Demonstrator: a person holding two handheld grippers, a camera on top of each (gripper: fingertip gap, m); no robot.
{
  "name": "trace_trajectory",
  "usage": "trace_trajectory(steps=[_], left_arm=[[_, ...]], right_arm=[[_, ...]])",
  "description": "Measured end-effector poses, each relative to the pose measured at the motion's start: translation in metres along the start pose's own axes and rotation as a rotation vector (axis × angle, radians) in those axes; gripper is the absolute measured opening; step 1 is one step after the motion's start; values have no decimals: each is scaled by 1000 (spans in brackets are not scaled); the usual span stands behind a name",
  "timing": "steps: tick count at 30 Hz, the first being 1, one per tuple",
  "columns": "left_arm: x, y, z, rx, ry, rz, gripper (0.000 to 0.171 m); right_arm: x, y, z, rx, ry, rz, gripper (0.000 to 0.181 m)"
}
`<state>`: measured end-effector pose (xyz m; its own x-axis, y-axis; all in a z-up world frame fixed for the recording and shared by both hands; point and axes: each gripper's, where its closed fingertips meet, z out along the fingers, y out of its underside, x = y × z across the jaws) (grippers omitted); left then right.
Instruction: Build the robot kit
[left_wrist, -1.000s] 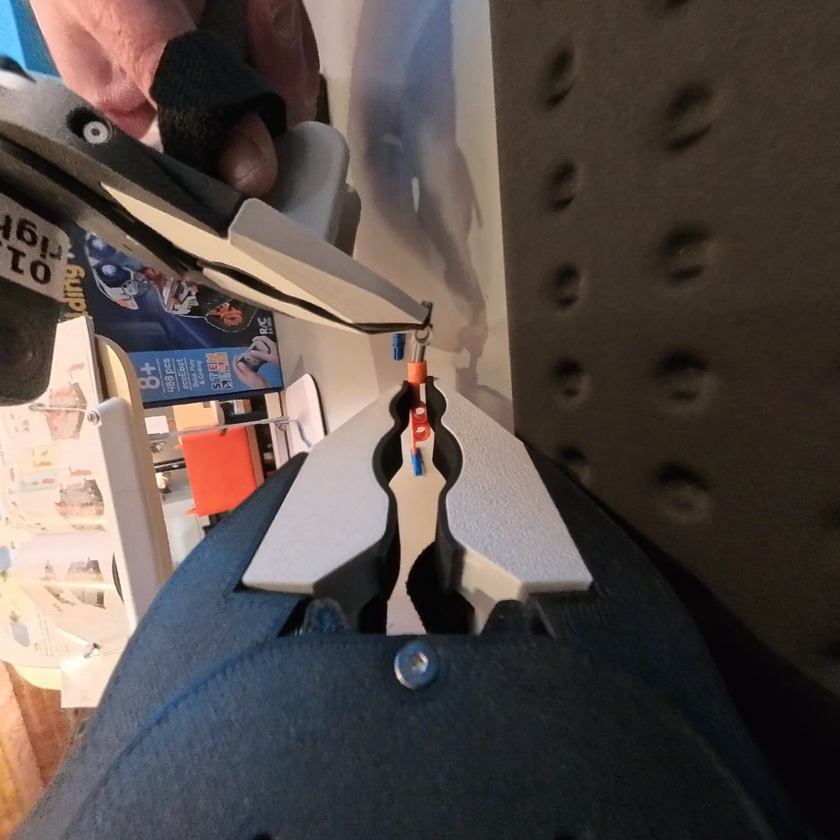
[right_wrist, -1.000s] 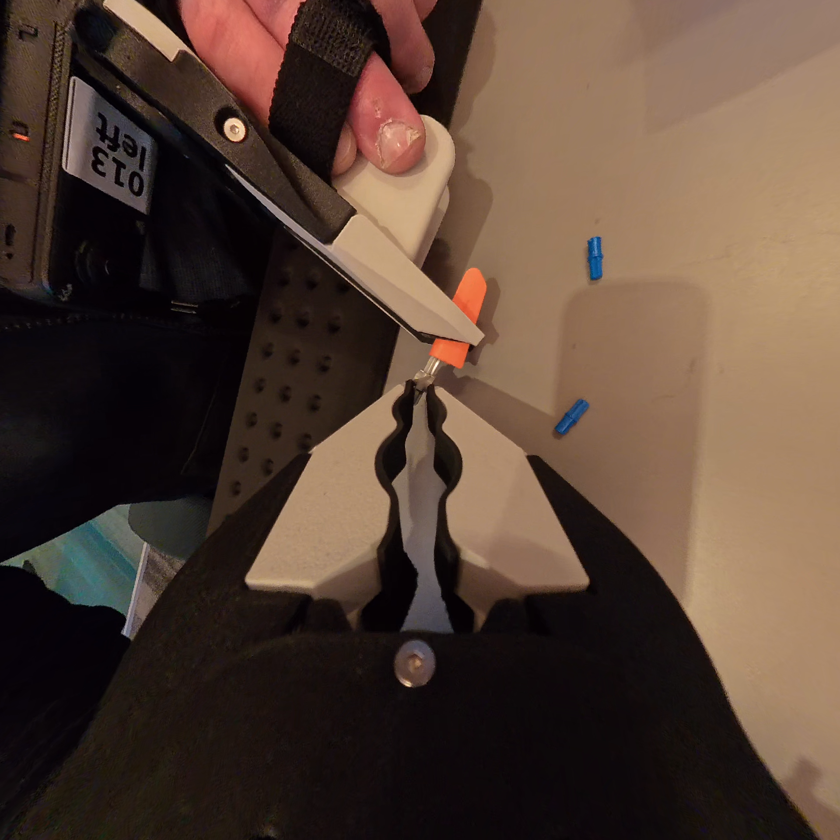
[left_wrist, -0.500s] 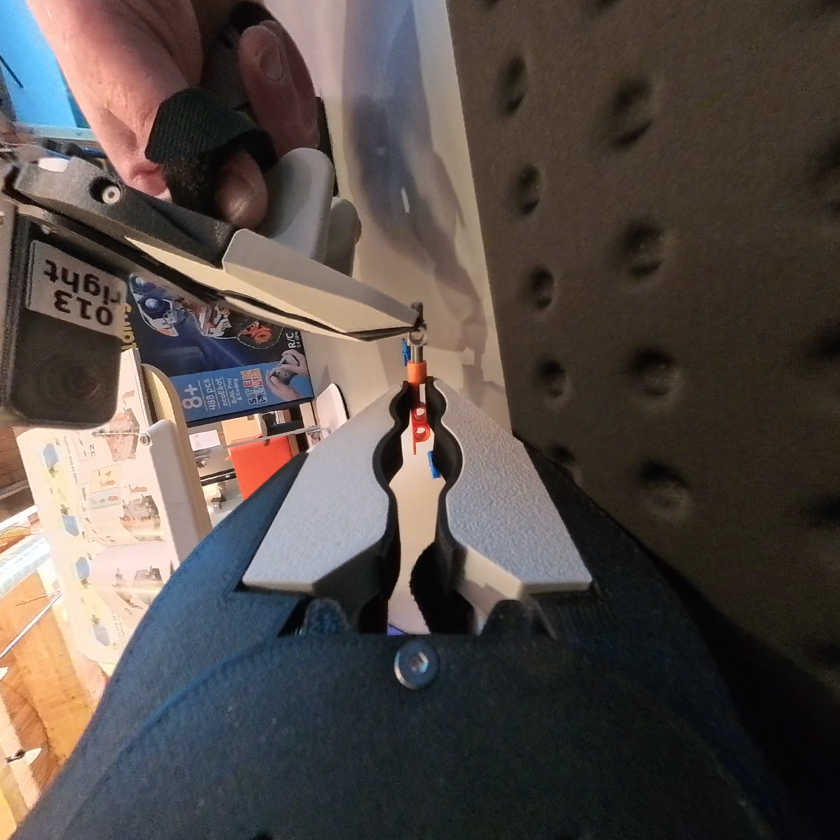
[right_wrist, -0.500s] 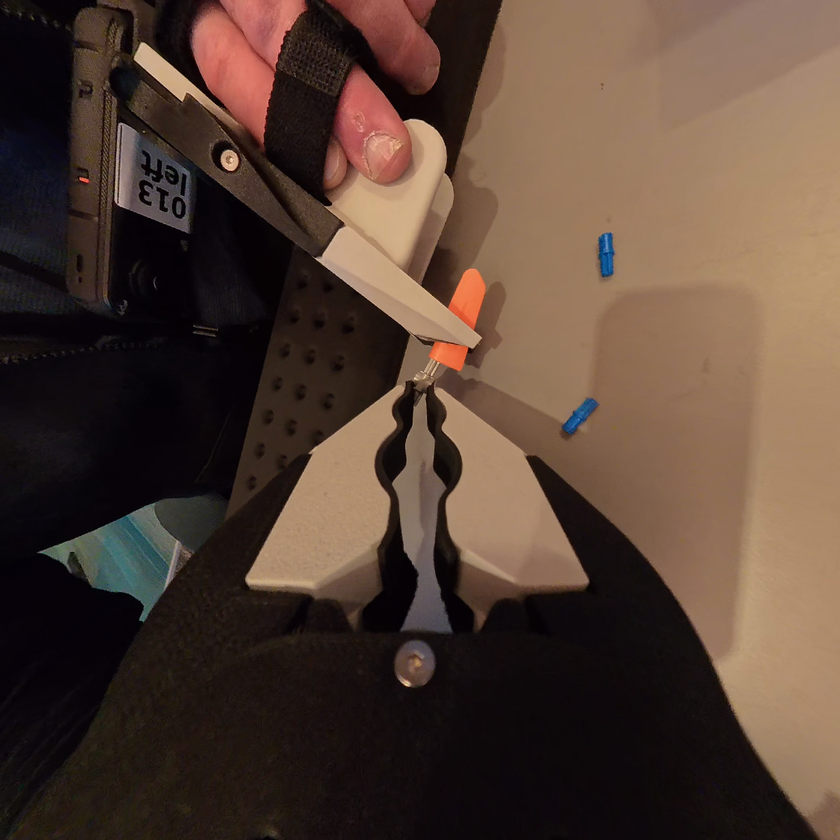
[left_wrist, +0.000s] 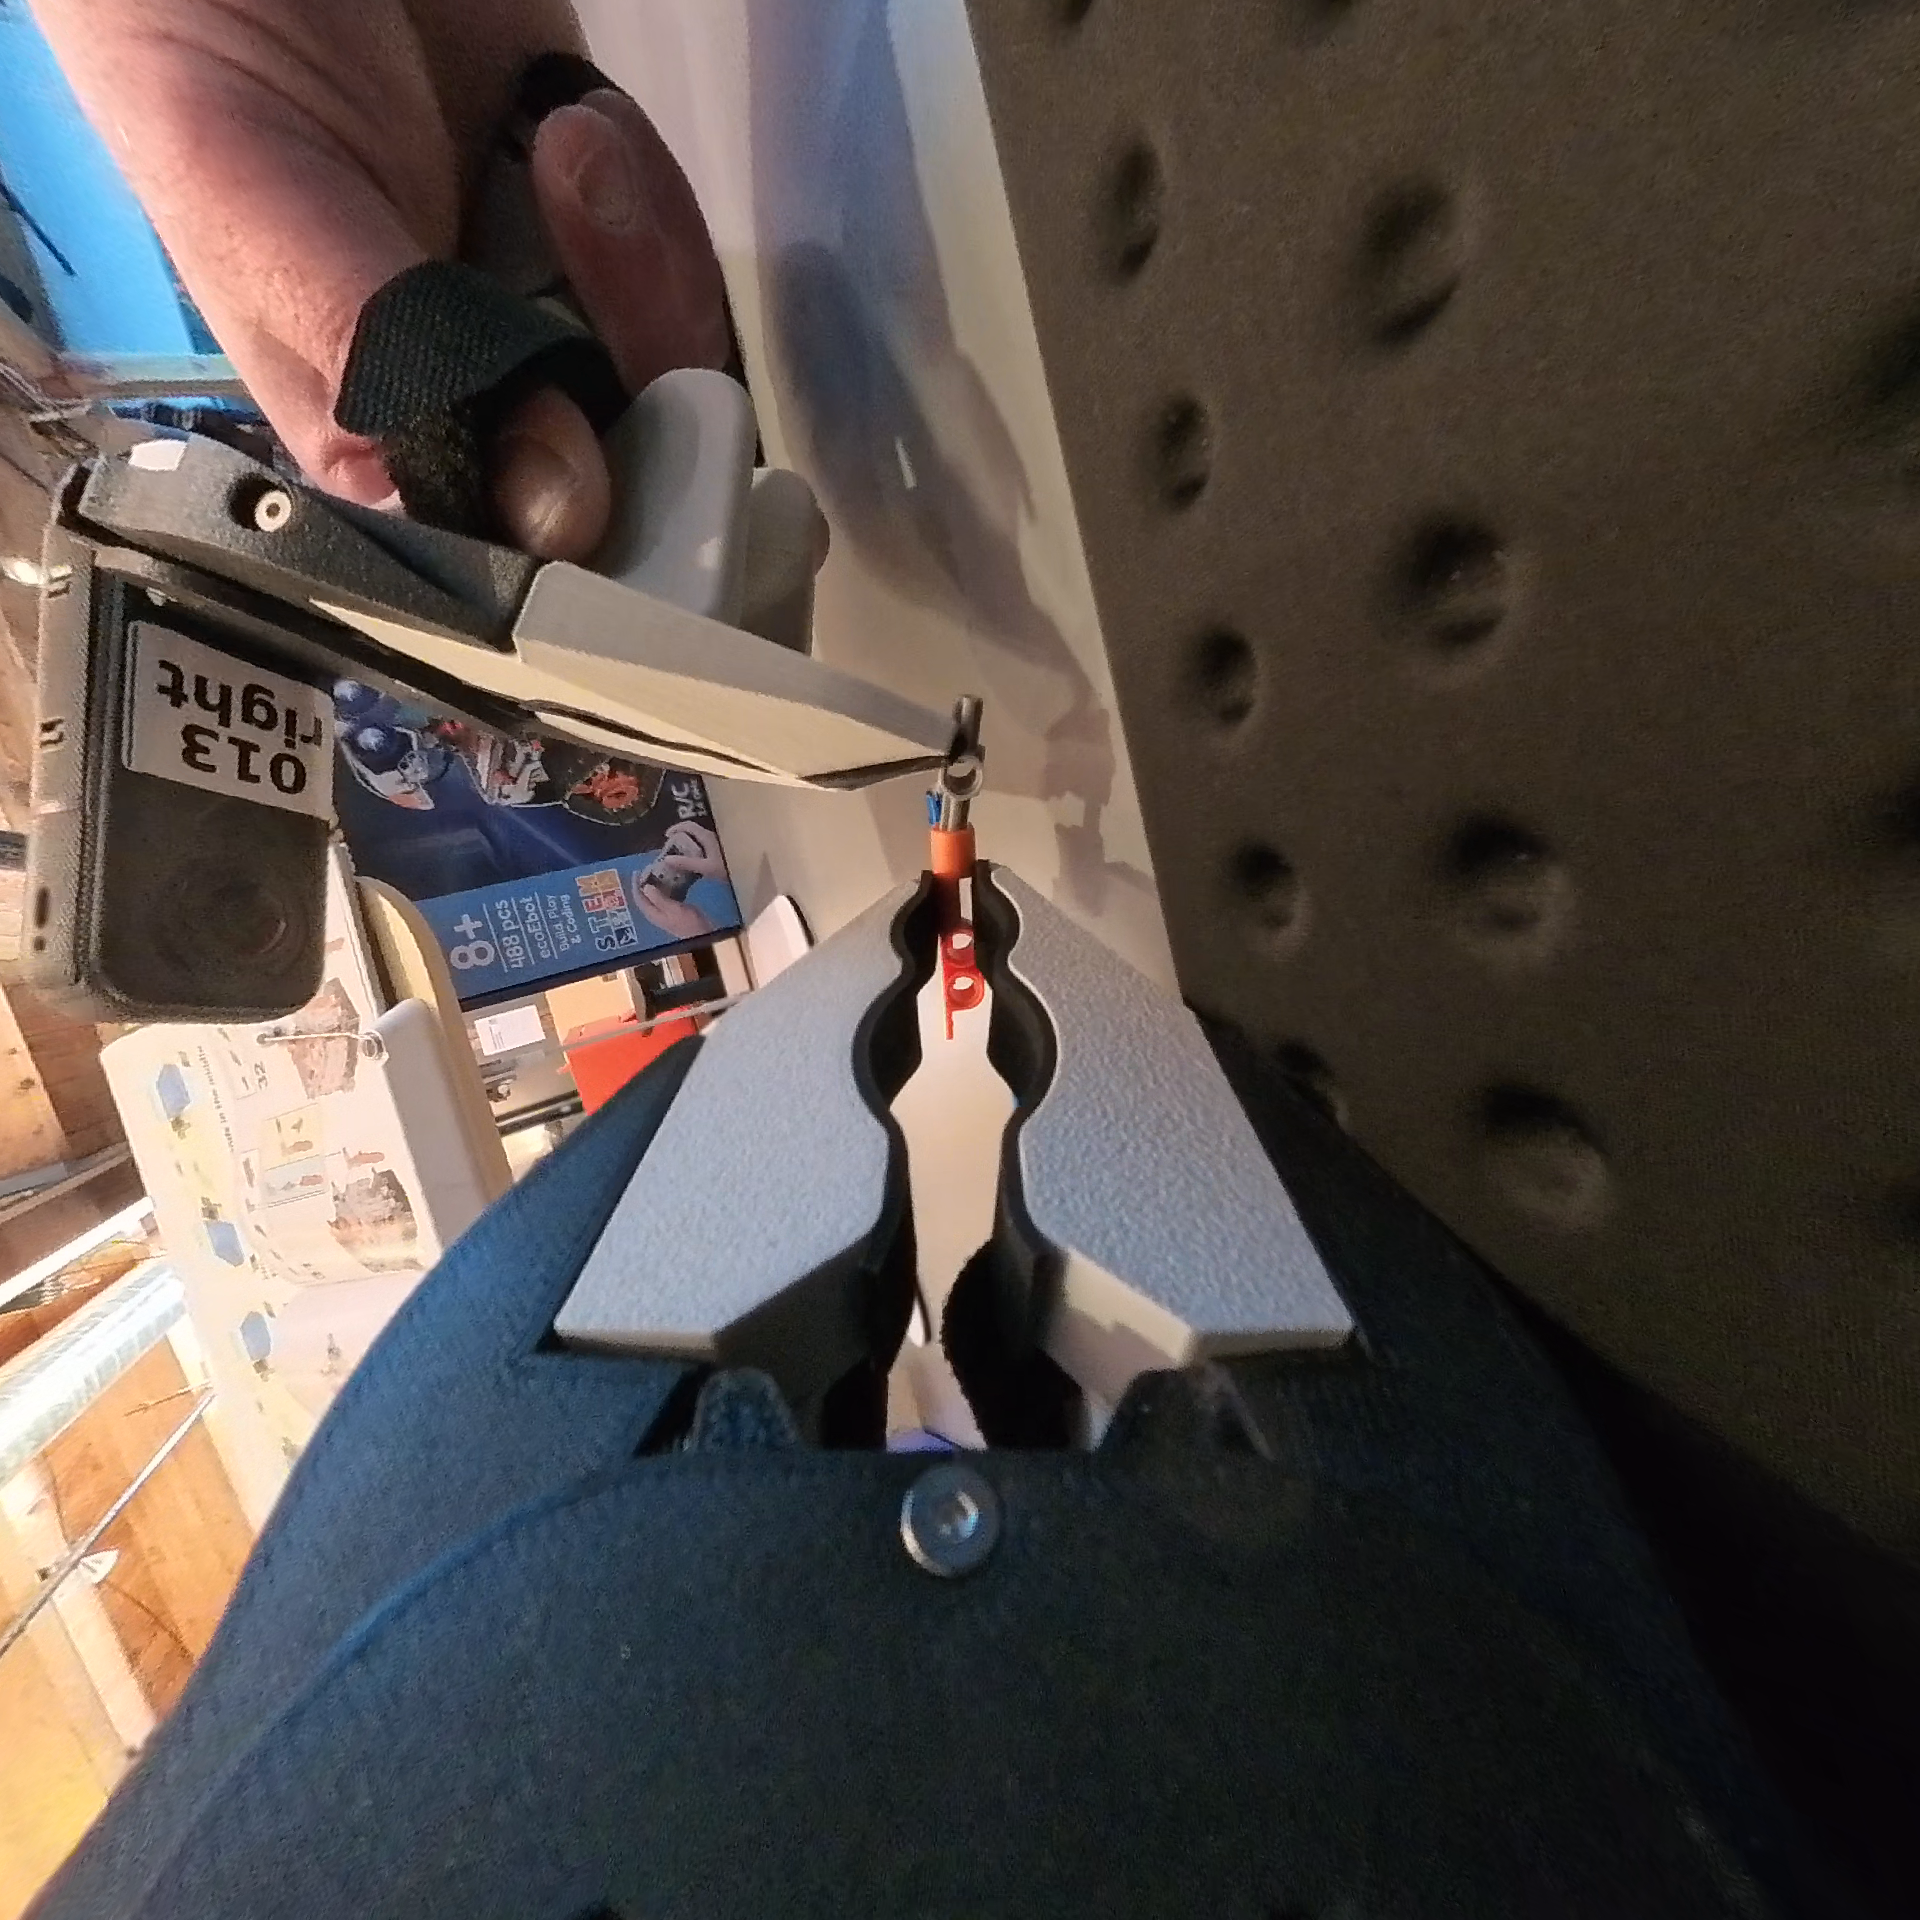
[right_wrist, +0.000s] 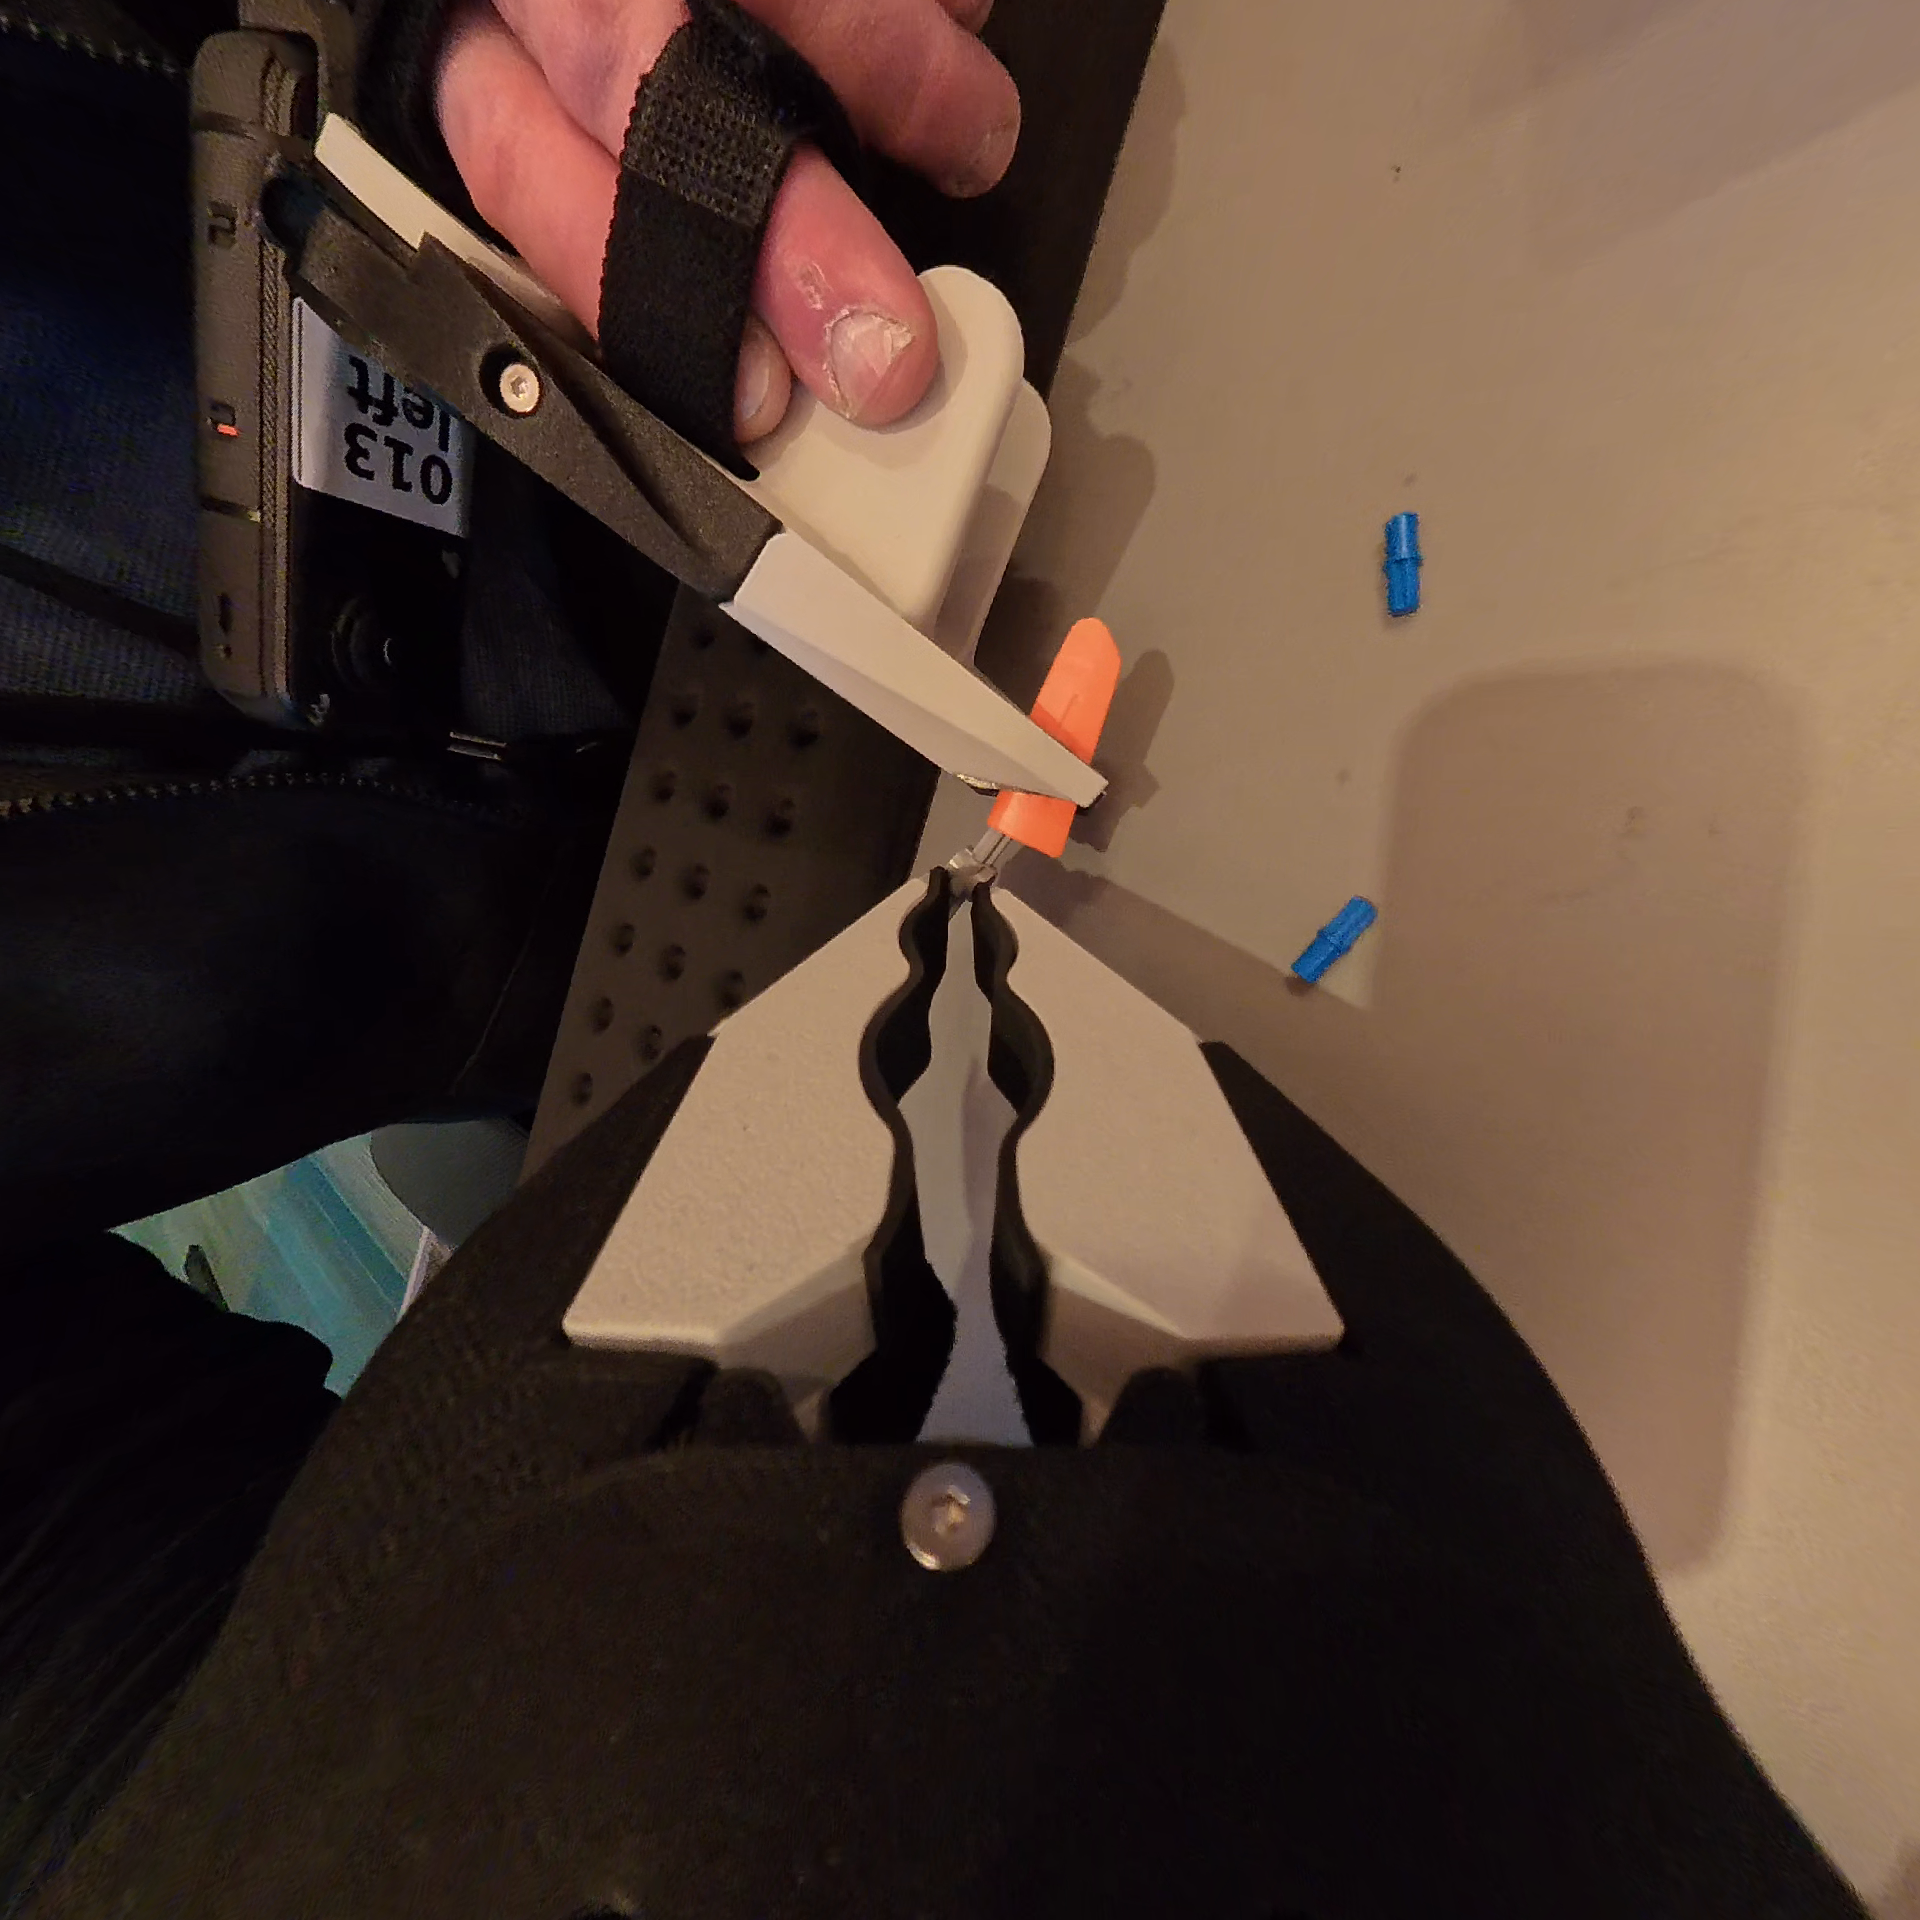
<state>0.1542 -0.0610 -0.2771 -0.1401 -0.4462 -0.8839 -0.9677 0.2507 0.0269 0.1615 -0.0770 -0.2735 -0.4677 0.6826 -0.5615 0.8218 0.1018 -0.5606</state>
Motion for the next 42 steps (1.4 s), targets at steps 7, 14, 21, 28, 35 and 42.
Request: trace_trajectory(steps=[7, 14, 21, 28, 35, 42], left_arm=[[1, -2, -1, 25, 14, 8, 3], [1, 1, 0, 17, 20, -56, 4], [0, 6, 3, 5, 25, -96, 4], [-2, 8, 4, -1, 15, -107, 4], [-4, 8, 6, -5, 11, -129, 4], [-6, 8, 8, -4, -2, -117, 4]], right_arm=[[-1, 2, 1, -14, -26, -10, 1], [2, 1, -1, -6, 6, 8, 1], [7, 0, -4, 8, 114, 38, 3], [8, -2, -7, 59, 213, 71, 3], [9, -2, -9, 169, 274, 115, 3], [7, -2, -8, 193, 262, 110, 2]])
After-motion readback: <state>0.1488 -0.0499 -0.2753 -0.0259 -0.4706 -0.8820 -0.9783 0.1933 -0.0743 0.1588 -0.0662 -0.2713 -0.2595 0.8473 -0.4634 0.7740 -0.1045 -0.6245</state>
